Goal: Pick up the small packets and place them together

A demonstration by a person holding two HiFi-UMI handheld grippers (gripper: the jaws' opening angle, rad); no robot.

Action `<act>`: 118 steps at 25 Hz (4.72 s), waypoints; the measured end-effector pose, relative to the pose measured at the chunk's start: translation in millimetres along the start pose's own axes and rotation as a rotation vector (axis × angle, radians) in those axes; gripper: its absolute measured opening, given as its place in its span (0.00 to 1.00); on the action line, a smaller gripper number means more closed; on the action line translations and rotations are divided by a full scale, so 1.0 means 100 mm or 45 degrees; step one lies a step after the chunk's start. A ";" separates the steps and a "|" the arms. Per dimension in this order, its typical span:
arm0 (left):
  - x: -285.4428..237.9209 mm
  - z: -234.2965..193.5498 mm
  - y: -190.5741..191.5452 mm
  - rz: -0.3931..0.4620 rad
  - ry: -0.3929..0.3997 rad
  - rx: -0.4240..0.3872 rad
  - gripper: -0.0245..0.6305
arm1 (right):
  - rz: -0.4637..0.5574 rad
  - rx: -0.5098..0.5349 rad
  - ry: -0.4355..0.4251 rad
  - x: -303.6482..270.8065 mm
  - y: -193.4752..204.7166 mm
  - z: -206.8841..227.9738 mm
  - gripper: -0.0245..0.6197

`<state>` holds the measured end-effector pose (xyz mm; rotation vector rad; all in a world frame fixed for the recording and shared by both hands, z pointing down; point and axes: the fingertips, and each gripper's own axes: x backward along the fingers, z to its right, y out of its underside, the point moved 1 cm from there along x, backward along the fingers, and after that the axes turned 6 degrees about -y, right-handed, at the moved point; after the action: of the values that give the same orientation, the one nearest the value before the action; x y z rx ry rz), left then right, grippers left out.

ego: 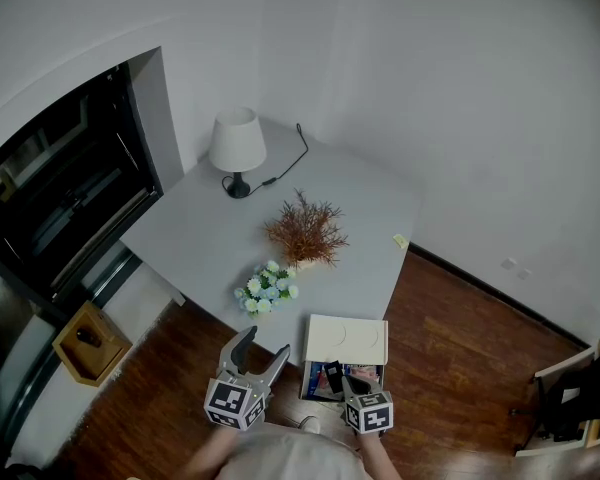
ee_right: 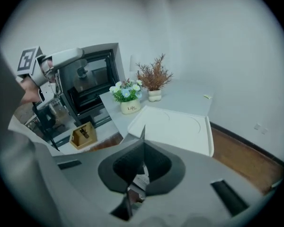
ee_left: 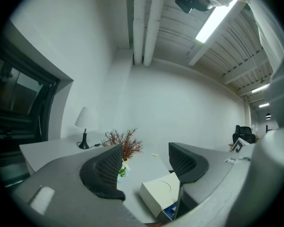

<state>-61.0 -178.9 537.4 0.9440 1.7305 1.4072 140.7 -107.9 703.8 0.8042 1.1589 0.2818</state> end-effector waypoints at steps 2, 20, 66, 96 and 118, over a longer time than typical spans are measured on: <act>0.00 0.00 0.00 0.002 0.001 0.000 0.50 | 0.039 -0.026 -0.011 0.04 -0.09 0.00 0.04; 0.10 -0.01 -0.04 0.011 -0.022 -0.011 0.50 | 0.136 0.028 0.026 -0.61 -0.81 0.20 0.04; 0.05 0.32 -0.30 0.099 0.108 -0.117 0.51 | 0.658 0.343 -0.059 0.97 -1.00 -0.11 0.46; 0.26 0.11 -0.09 0.036 -0.013 -0.032 0.51 | -0.607 0.853 -0.267 -0.99 0.69 -0.16 0.60; 0.18 0.11 -0.05 0.029 0.006 -0.030 0.51 | -0.181 0.921 -0.174 -0.19 -0.19 -0.21 0.36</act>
<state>-61.0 -158.4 528.9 0.9507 1.7080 1.4428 110.2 -123.4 700.3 1.3376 1.1862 -0.3323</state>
